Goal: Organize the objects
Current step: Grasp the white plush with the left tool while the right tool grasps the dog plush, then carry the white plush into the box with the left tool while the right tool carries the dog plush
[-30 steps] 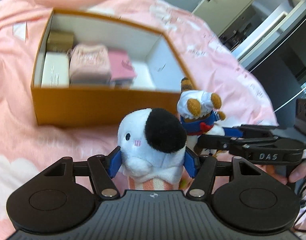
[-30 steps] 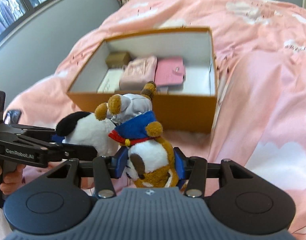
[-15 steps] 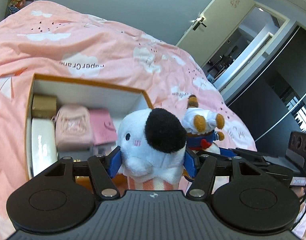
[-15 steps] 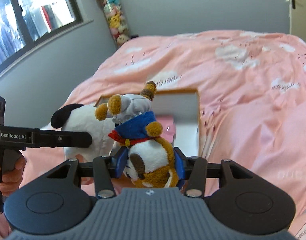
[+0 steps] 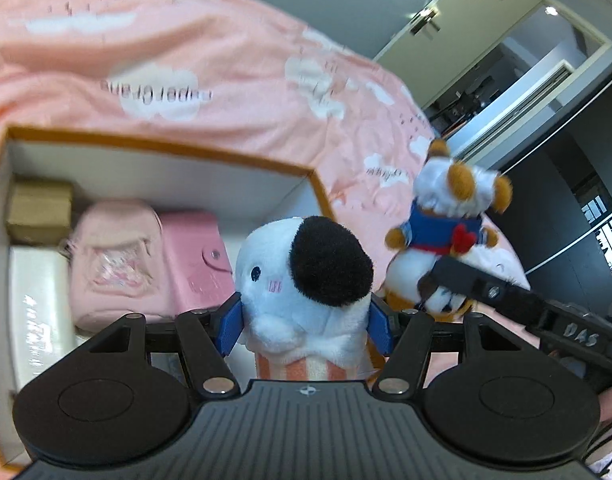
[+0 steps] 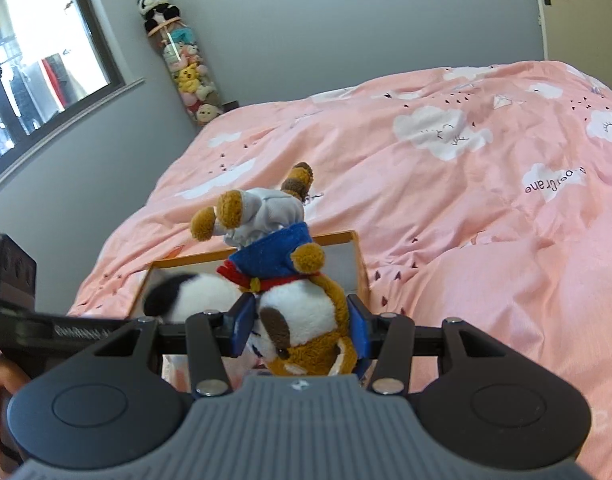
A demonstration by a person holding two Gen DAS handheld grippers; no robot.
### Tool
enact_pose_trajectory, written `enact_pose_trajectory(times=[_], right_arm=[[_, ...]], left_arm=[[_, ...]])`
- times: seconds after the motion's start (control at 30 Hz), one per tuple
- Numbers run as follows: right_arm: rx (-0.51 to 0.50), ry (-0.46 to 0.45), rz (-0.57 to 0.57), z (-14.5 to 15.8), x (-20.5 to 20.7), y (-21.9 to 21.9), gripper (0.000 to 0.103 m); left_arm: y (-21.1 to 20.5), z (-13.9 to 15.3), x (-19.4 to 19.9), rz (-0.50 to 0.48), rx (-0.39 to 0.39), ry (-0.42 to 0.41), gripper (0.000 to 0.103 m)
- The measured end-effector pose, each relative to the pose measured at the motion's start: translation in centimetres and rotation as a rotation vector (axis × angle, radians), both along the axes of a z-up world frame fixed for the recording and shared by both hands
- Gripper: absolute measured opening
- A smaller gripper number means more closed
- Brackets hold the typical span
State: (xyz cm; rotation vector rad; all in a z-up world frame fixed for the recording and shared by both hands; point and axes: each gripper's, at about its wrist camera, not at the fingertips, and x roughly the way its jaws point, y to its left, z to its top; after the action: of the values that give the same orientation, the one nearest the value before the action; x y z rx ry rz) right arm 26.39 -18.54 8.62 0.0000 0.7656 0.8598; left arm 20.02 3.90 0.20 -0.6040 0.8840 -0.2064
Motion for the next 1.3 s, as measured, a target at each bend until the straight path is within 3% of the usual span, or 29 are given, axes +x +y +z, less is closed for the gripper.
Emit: enact_pose_trajectory(times=[0.33,0.53,0.73,0.87,1.0,1.1,1.17,1.23,1.3], right_arm=[[0.015,0.115,-0.031,-3.0,4.0,0.4,0.051],[0.027,0.129,-0.040,-3.5,5.0,0.6,0.051],[0.022,0.122,-0.041,-3.8,5.1,0.9,0.051],[0.025,0.125,-0.045,-3.8,5.2,0.8,0.051],[0.030,0.137,-0.058,-3.7,5.4,0.6,0.051],[0.043,0.142,-0.066,-3.5,5.4,0.5,0.051],[0.059,0.147,-0.067,-3.3,5.3,0.4,0.051],[0.080,0.155,-0.058,-2.9,5.2,0.6,0.051],[0.104,0.172,-0.042,-2.5,5.1,0.8,0.051]], left_arm=[[-1.6,-5.8,3.5,-0.015,-0.017,0.130,0.072],[-2.8,-7.7,4.5,-0.024,0.012,0.227,0.072],[-3.9,-7.7,5.4,-0.058,0.083,0.300,0.076],[-3.4,-7.2,4.6,-0.069,0.088,0.286,0.078],[-1.9,-5.6,2.8,-0.101,0.031,0.201,0.078],[-1.4,-4.4,1.4,-0.154,0.039,0.126,0.067],[-1.7,-4.0,0.9,-0.179,0.100,0.098,0.051],[-1.9,-4.1,1.3,-0.181,0.126,0.103,0.045],[-1.6,-4.7,1.5,-0.180,0.104,0.110,0.042]])
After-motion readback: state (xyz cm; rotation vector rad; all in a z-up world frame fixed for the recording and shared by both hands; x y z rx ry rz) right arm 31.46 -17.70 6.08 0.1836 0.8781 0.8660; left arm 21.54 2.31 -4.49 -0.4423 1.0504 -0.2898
